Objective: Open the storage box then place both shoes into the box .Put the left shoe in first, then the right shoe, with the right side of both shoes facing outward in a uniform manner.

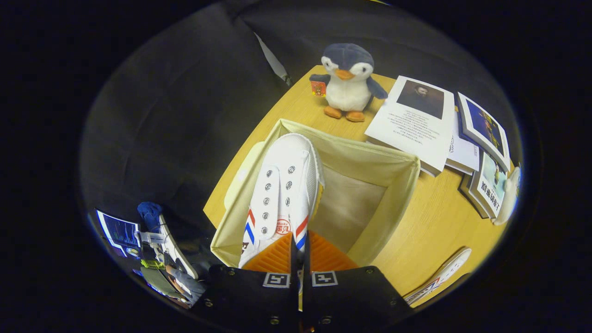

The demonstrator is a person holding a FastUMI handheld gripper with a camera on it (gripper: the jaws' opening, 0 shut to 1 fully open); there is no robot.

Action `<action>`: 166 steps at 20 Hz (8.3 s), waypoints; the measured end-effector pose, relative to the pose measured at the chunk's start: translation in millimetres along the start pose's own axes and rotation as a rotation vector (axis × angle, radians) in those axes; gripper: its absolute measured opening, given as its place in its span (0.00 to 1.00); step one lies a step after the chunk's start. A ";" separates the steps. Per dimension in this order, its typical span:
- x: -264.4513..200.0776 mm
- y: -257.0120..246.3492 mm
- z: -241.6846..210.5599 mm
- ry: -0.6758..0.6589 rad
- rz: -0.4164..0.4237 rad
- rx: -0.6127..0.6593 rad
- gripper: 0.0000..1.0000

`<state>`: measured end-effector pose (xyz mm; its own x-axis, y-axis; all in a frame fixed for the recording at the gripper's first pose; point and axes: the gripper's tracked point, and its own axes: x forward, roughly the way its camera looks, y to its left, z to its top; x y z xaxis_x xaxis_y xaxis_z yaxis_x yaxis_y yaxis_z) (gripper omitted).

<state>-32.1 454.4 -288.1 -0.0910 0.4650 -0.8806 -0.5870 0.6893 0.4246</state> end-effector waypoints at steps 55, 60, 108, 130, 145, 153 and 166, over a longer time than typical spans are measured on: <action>-131.5 -320.9 -273.1 -0.124 -0.356 0.585 0.73; -102.3 -339.5 -281.1 -0.044 -0.378 0.569 0.73; -158.5 -195.9 -132.7 -0.203 -0.160 0.450 0.00; -73.5 -25.0 -6.5 -0.091 -0.009 0.078 0.00; -46.2 -3.4 18.8 -0.149 -0.001 0.006 0.97; -122.2 -39.2 20.8 -0.370 -0.065 0.016 0.97; -358.8 -131.1 -16.3 -1.110 -0.483 0.032 0.97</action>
<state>64.4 188.1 -31.2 0.8809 0.3689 -0.2965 -0.3487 0.9295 0.1204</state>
